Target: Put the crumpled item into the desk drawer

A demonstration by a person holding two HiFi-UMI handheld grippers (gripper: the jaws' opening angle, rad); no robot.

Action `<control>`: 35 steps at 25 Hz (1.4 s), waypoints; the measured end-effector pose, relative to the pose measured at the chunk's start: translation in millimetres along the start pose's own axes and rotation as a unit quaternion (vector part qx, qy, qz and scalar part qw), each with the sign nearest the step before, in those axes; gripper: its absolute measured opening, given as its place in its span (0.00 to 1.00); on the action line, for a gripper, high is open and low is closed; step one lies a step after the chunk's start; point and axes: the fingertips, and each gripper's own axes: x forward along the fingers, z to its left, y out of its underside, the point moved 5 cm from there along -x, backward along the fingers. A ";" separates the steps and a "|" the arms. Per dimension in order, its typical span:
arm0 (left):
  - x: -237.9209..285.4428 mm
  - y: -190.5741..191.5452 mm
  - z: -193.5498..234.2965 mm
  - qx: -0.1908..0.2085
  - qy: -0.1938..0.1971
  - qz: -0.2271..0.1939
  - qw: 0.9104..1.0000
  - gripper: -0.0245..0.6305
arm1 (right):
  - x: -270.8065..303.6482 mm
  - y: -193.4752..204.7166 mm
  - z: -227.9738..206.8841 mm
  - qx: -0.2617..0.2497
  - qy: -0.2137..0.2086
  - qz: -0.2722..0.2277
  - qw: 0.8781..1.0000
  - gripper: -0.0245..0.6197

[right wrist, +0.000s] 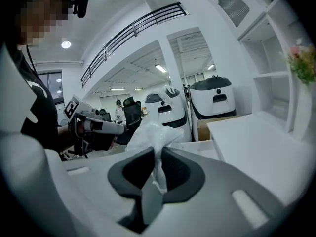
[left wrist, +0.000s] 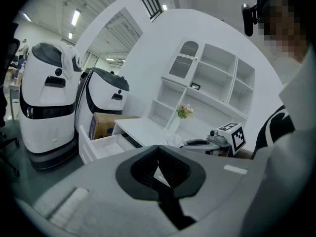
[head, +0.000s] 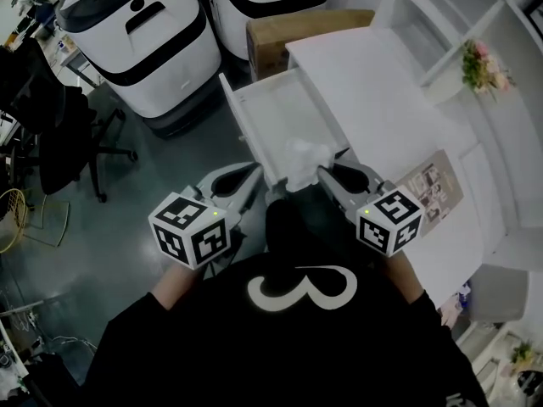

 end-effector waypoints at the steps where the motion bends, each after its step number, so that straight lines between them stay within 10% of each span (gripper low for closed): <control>1: 3.3 -1.5 3.3 -0.001 -0.003 0.001 1.000 0.05 | 5.2 0.4 -4.5 -0.002 -0.001 0.005 1.000 0.11; 35: 92.2 -19.4 168.6 -0.102 -0.114 0.042 0.987 0.05 | 260.5 77.8 -180.9 0.014 0.018 0.229 0.973 0.11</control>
